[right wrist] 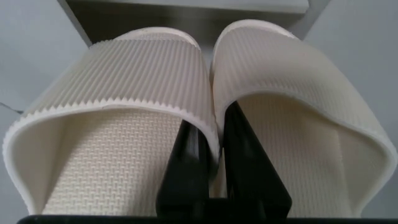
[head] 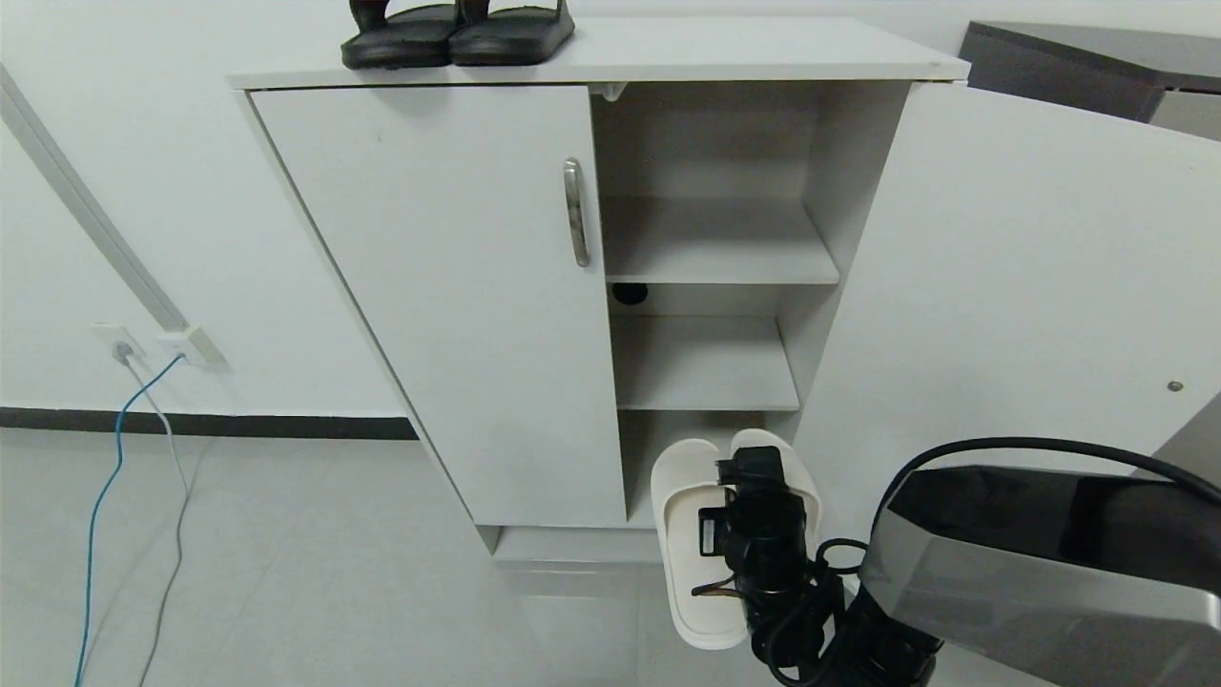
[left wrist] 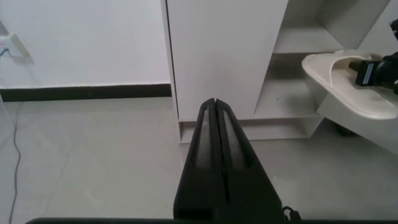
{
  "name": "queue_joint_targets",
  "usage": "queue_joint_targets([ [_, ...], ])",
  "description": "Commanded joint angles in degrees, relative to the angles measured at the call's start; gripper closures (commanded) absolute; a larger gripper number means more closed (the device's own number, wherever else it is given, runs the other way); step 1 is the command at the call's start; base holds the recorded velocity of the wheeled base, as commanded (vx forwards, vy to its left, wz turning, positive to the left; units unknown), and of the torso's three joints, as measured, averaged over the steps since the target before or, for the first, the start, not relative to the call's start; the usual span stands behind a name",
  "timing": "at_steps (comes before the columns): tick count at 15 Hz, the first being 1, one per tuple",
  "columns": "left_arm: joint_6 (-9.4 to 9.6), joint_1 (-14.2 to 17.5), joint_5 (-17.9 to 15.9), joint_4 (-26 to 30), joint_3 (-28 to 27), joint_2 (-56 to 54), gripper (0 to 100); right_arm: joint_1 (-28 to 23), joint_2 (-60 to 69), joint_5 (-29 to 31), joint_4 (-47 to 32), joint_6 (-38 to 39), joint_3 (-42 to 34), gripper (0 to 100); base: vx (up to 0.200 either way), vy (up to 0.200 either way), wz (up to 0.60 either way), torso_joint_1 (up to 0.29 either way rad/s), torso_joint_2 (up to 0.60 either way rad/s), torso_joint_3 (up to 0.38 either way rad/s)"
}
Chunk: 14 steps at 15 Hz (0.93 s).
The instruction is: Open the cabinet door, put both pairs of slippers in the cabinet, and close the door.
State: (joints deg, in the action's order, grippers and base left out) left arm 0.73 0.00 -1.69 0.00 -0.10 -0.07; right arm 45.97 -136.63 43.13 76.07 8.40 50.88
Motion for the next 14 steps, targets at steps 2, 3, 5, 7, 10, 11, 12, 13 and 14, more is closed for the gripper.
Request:
queue_joint_targets([
  [2,0.06,0.0,0.0,0.0,0.0,0.1,100,-0.8,-5.0,-0.2,13.9,-10.5,-0.4,100,0.000,0.000,0.00,0.005,0.01,-0.100],
  [3,0.06,0.0,0.0,0.0,0.0,0.1,100,-0.9,-5.1,-0.2,13.9,-11.2,-0.4,100,0.000,0.000,0.00,0.000,0.00,0.000],
  [5,-0.03,0.0,0.0,0.0,0.0,0.1,100,-1.0,-5.0,-0.2,13.9,-11.2,-0.3,100,0.000,0.000,0.00,0.000,0.00,0.000],
  [7,-0.03,0.1,0.0,0.0,0.0,0.1,100,-1.0,-4.3,-0.2,13.9,-11.2,-0.2,100,0.000,0.000,0.00,0.000,0.00,0.000],
  [10,-0.12,0.0,0.0,0.0,0.0,0.1,100,-1.0,-4.3,-0.2,13.9,-11.2,-0.3,100,0.067,0.000,0.00,0.001,0.00,-0.001],
  [11,-0.12,0.0,0.0,0.0,0.0,0.1,100,-1.0,-4.3,-0.2,13.9,-11.2,-0.3,100,0.200,0.000,0.00,0.002,0.01,-0.002],
  [12,-0.12,0.0,0.0,0.0,0.0,0.1,100,-1.0,-4.3,-0.2,13.9,-11.2,-0.3,100,0.200,0.000,0.00,-0.002,0.00,-0.002],
  [13,-0.12,0.0,0.0,0.0,0.0,0.1,100,-1.0,-4.3,-0.2,13.9,-11.2,-0.3,100,0.200,0.000,0.00,0.002,0.01,0.002],
  [14,-0.12,0.0,0.0,0.0,0.0,0.1,100,-1.0,-4.3,-0.2,13.9,-11.2,-0.3,100,0.200,0.000,0.00,-0.002,0.00,0.002],
])
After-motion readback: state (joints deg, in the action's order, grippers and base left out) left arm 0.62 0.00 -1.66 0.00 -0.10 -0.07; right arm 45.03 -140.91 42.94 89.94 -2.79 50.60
